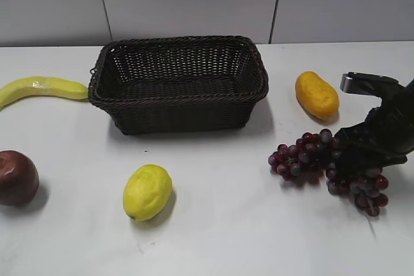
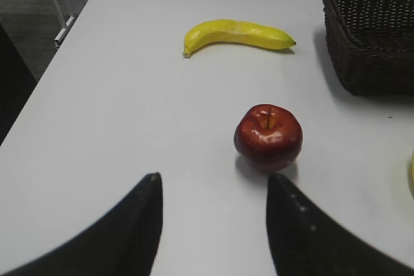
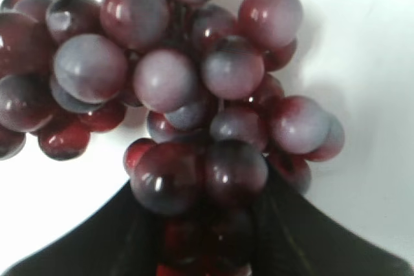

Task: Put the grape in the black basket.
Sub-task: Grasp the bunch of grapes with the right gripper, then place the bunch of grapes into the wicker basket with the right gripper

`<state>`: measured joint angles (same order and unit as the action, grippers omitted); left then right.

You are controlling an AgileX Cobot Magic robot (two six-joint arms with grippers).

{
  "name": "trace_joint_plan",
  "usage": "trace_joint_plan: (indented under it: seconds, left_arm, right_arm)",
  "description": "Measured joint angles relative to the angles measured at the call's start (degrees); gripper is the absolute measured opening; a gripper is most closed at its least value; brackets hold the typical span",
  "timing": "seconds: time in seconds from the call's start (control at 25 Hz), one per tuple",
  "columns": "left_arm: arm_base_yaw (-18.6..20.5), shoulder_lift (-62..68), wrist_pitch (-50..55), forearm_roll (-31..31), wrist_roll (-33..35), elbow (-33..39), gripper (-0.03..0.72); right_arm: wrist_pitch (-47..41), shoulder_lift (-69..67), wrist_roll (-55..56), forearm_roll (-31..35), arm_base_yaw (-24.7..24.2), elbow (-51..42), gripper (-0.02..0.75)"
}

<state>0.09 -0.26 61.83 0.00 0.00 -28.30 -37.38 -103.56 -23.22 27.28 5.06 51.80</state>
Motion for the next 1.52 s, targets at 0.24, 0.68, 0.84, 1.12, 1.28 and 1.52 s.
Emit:
trace_joint_plan:
  seconds: [0.24,0.68,0.84,1.12,1.28,1.52]
  left_arm:
    - [0.0,0.0,0.0,0.0,0.0,0.0,0.489]
    - [0.0,0.0,0.0,0.0,0.0,0.0,0.489]
    - [0.0,0.0,0.0,0.0,0.0,0.0,0.489]
    - [0.0,0.0,0.0,0.0,0.0,0.0,0.489]
    - [0.0,0.0,0.0,0.0,0.0,0.0,0.489]
    - [0.0,0.0,0.0,0.0,0.0,0.0,0.489]
  right_arm:
    - [-2.0,3.0,0.1,0.0,0.0,0.1,0.220]
    - [-9.0,19.1,0.0,2.6,0.0,10.1,0.156]
    - [-12.8,19.9,0.0,3.4,0.0,18.6,0.144]
    - [-15.0,20.0,0.0,5.7,0.0,29.4,0.131]
    - [-15.2,20.0,0.0,6.4,0.0,30.7,0.106]
    - [-15.2,18.9,0.0,6.9,2.2,31.3,0.101]
